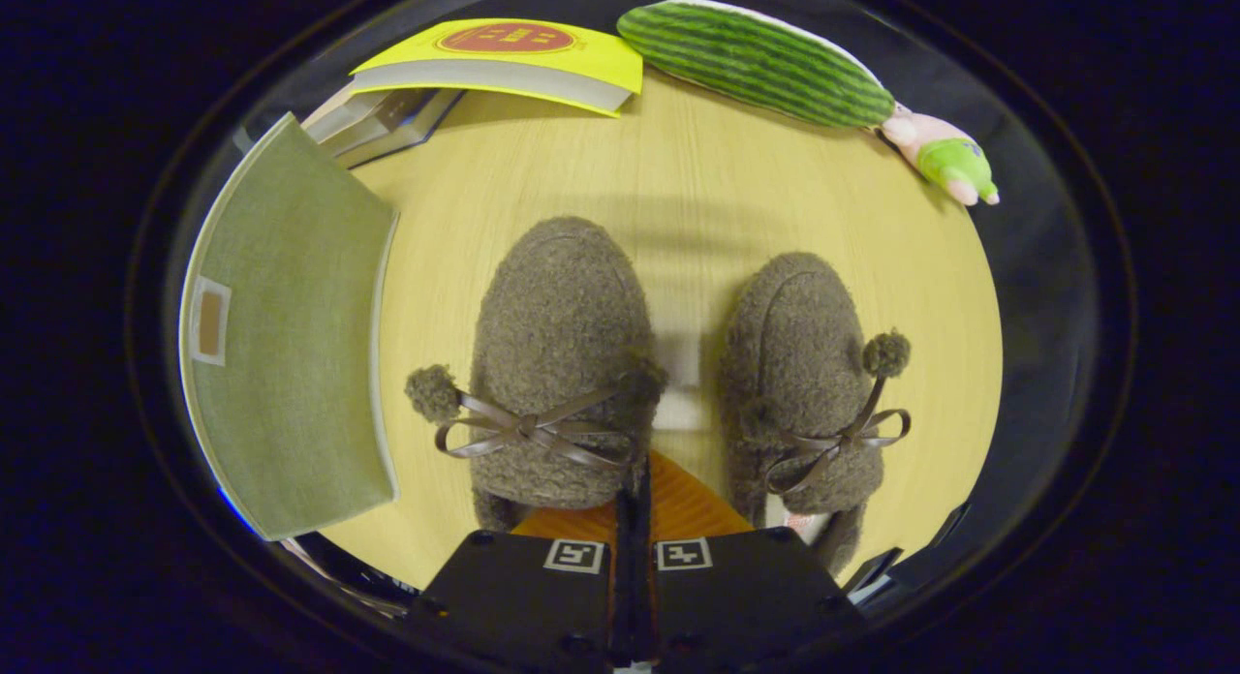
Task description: Open the storage box then place both shoes into the box .Put the left shoe in first, then the right shoe, with the right side of both shoes facing outward in a uniform manner.
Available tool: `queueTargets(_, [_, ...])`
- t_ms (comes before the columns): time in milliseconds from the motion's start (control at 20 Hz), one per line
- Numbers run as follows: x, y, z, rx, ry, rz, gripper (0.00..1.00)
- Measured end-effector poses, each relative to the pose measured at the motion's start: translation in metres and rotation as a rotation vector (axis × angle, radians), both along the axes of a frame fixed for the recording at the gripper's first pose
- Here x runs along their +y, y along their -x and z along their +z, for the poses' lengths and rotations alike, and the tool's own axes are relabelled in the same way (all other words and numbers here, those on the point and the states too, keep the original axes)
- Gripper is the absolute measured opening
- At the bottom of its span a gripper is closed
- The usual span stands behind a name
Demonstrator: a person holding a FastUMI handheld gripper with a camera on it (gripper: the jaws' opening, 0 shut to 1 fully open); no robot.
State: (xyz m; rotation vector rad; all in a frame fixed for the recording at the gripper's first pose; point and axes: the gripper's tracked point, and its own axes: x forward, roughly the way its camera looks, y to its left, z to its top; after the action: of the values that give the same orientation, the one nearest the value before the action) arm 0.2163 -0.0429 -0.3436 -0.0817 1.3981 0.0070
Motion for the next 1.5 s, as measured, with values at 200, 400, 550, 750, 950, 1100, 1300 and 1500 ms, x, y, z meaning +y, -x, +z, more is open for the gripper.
queueTargets(200, [0.010, 0.004, 0.027, -0.024, -0.068, -0.028, 0.06])
queueTargets(400, [0.015, 0.006, 0.064, -0.067, -0.102, -0.055, 0.06])
queueTargets(550, [0.023, 0.007, 0.095, -0.094, -0.146, -0.064, 0.06])
queueTargets(750, [0.048, 0.001, 0.139, -0.151, -0.159, -0.042, 0.06])
queueTargets(950, [0.093, -0.003, 0.186, -0.199, -0.209, -0.029, 0.06])
queueTargets(1100, [0.133, -0.004, 0.213, -0.229, -0.252, -0.011, 0.06])
queueTargets(1300, [0.189, -0.004, 0.219, -0.255, -0.301, 0.002, 0.06])
queueTargets(1500, [0.248, -0.007, 0.196, -0.232, -0.419, -0.004, 0.06])
